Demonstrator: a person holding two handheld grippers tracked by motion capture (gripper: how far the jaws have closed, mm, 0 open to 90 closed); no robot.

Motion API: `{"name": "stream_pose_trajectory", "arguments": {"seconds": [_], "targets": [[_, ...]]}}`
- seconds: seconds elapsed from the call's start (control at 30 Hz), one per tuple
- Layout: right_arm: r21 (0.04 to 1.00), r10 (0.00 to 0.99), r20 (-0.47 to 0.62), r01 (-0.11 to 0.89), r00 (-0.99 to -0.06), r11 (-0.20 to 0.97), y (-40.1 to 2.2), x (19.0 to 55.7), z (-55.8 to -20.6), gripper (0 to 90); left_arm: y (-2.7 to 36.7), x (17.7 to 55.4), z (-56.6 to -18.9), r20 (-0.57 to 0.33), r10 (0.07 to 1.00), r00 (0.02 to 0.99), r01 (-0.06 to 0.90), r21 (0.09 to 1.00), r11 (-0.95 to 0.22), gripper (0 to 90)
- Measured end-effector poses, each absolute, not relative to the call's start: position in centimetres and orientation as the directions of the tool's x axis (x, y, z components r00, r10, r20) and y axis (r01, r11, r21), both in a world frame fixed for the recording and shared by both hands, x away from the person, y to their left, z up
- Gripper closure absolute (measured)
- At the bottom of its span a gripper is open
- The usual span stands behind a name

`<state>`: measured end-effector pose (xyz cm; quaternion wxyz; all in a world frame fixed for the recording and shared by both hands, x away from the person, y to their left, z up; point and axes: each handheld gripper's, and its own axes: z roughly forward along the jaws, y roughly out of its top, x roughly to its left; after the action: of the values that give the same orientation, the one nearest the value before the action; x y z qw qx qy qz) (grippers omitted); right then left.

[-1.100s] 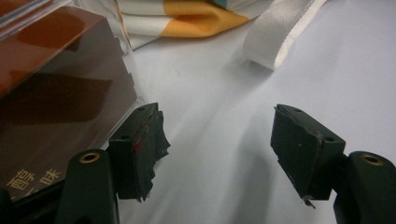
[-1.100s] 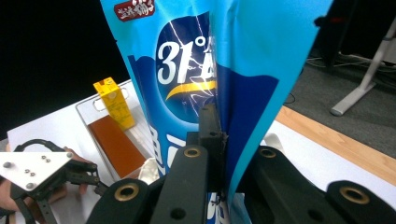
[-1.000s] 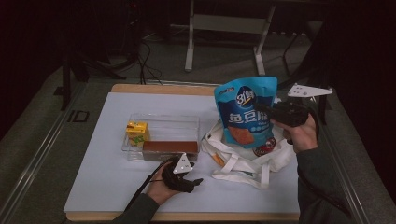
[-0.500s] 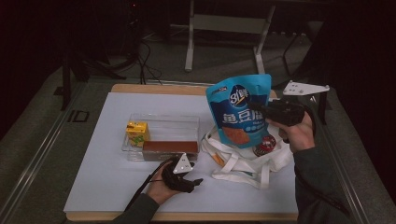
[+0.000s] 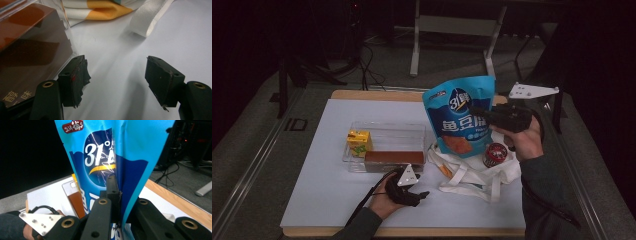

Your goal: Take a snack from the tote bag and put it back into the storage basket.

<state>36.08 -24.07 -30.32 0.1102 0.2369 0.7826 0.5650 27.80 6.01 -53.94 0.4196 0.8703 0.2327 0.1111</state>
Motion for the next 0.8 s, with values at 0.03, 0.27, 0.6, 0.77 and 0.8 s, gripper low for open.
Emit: {"name": "stream_pose_trajectory", "arguments": {"seconds": [0.03, 0.27, 0.6, 0.77, 0.8], "targets": [[0.938, 0.489, 0.099, 0.246, -0.867, 0.246, -23.9, 36.1, -30.3, 88.8, 6.0, 27.8, -53.9, -0.002, 0.499, 0.867, 0.312, 0.782, -0.539, 33.5], [0.941, 0.466, 0.106, 0.24, -0.878, 0.237, -22.2, 36.4, -30.0, 88.9, 6.0, 27.8, -53.9, -0.001, 0.498, 0.867, 0.311, 0.782, -0.54, 33.5], [0.944, 0.444, 0.117, 0.238, -0.888, 0.227, -19.7, 36.9, -29.7, 88.9, 6.0, 27.8, -53.9, -0.007, 0.498, 0.867, 0.314, 0.785, -0.535, 33.4], [0.945, 0.441, 0.127, 0.244, -0.888, 0.219, -18.5, 37.5, -29.9, 88.9, 6.0, 27.8, -53.9, -0.004, 0.498, 0.867, 0.312, 0.784, -0.537, 33.4], [0.945, 0.439, 0.132, 0.247, -0.889, 0.216, -18.2, 37.7, -29.9, 88.8, 6.0, 27.8, -53.9, -0.005, 0.496, 0.869, 0.311, 0.784, -0.537, 33.4]]}}
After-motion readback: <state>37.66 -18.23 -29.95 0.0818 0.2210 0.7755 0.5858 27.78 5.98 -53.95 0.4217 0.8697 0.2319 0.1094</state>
